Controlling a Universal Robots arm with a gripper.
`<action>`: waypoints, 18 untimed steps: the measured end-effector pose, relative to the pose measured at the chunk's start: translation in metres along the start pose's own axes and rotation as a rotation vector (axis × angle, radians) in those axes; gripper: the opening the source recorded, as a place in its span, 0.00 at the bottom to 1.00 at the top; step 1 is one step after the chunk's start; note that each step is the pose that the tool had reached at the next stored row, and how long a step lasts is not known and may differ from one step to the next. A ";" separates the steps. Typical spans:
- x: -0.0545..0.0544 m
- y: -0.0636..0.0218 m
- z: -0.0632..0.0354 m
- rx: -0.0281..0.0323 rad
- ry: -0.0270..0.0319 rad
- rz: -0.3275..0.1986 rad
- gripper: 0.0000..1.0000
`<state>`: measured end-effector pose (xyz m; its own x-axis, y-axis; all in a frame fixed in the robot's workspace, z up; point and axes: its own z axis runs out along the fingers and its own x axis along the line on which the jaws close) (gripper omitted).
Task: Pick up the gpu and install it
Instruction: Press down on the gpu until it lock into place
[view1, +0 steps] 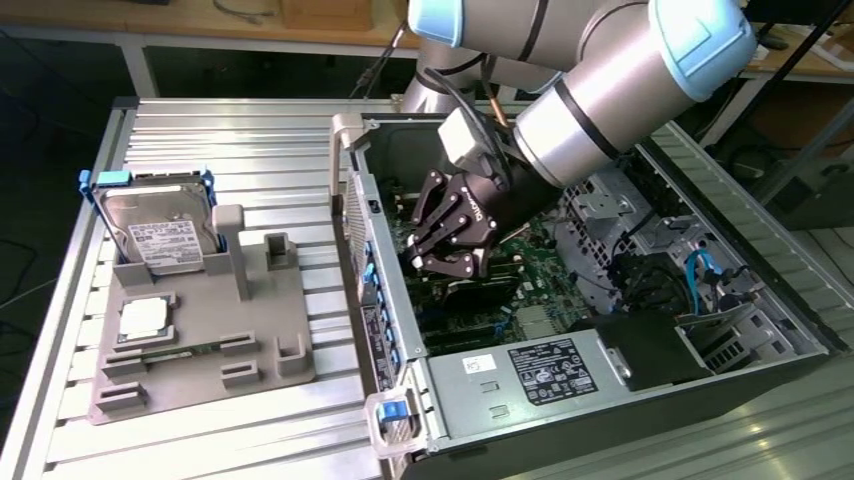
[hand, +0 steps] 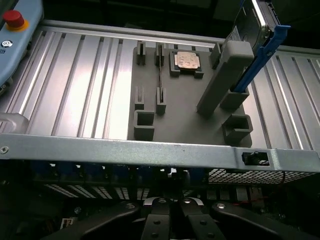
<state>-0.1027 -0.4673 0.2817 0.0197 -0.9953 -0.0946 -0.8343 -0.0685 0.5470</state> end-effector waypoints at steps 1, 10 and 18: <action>0.000 -0.0008 -0.0001 -0.0086 -0.0020 0.000 0.11; 0.000 -0.0030 0.0016 -0.0227 -0.0116 -0.004 0.11; 0.001 -0.0052 0.0050 -0.0228 -0.0114 -0.004 0.11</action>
<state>-0.1012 -0.4675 0.2746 0.0168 -0.9942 -0.1064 -0.8214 -0.0744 0.5654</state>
